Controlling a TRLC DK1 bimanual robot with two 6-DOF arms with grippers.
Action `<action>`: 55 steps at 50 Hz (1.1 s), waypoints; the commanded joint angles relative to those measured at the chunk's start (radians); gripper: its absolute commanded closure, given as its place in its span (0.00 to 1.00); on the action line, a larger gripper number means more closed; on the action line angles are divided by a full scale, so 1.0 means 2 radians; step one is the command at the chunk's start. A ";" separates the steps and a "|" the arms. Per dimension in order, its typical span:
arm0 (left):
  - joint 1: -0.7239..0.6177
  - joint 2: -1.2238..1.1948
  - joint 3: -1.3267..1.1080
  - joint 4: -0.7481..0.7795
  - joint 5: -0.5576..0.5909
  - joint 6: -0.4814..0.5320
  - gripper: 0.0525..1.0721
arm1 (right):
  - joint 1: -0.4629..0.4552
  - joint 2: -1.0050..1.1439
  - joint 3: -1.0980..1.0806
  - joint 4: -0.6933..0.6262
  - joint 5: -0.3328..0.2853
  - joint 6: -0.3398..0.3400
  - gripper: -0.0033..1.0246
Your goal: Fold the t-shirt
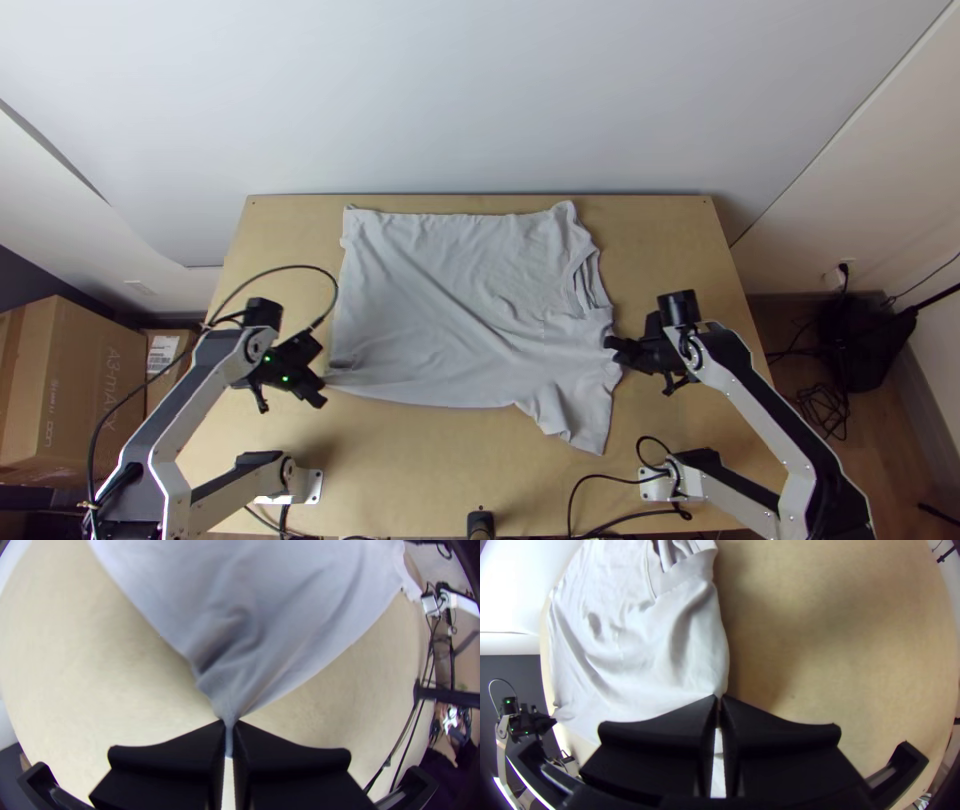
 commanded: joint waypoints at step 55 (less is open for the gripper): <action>0.024 0.120 0.511 0.181 -0.105 -0.360 0.98 | 0.023 0.131 0.436 0.172 0.068 -0.104 0.97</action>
